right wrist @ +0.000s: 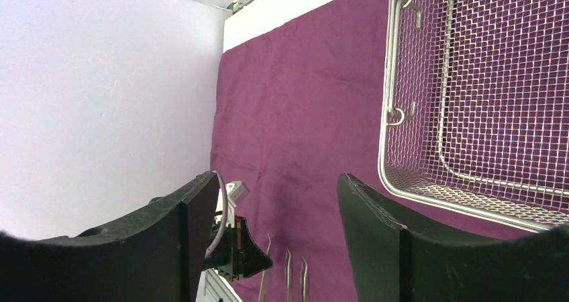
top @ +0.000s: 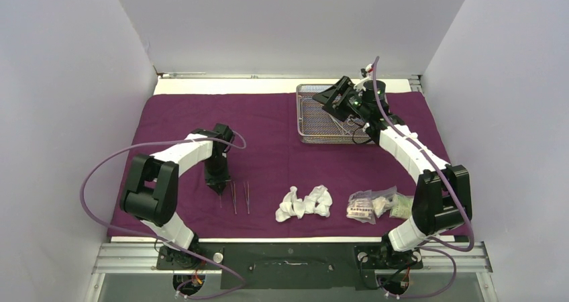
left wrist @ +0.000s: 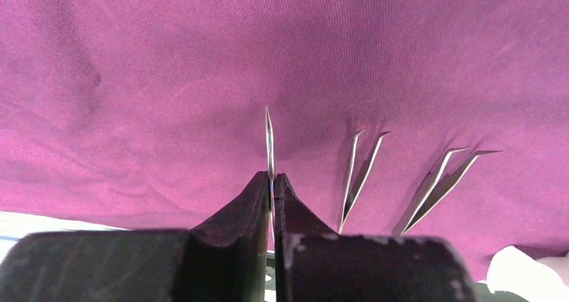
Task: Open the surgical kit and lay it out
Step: Place the medical item in the surgical kit.
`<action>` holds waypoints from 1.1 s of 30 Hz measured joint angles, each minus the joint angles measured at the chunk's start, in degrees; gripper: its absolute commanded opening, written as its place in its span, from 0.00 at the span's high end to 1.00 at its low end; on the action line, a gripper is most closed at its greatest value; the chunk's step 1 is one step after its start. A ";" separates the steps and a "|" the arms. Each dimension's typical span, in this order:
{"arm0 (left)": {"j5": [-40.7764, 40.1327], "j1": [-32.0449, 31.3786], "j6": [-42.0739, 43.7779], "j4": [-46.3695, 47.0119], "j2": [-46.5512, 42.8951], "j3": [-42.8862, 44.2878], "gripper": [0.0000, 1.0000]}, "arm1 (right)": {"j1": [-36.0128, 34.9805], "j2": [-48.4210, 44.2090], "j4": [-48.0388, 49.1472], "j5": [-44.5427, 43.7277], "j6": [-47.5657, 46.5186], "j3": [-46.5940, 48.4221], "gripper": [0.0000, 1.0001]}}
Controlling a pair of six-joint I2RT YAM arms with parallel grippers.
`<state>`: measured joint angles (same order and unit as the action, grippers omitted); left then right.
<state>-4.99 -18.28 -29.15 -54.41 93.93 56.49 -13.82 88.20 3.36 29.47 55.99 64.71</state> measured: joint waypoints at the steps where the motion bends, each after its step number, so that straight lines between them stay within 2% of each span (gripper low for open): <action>1: -0.15 0.00 0.00 0.00 0.24 0.00 1.00 | 0.04 0.00 0.00 0.09 0.07 0.00 0.38; 5: -0.66 0.00 0.04 -0.02 1.05 0.00 0.88 | 0.26 0.00 0.00 0.50 0.17 -0.02 0.38; 8: -1.05 0.00 -0.22 -0.04 1.25 0.00 0.83 | 0.59 0.00 0.00 0.55 0.22 -0.07 0.38; 19: -2.38 0.07 -0.22 -0.52 1.77 0.02 0.79 | 0.79 0.00 0.98 0.94 1.68 -0.07 0.39; 26: -2.51 0.50 -0.20 -1.14 1.77 0.87 0.82 | 0.79 0.00 1.27 0.96 1.73 -0.07 0.39; 33: -1.70 1.62 -0.26 -0.26 -0.11 1.22 0.79 | 0.76 0.00 1.25 0.96 1.68 -0.07 0.39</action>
<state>-6.70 -16.67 -29.41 -54.68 93.82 57.71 -13.06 88.20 4.60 30.44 57.67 64.64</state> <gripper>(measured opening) 0.206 0.614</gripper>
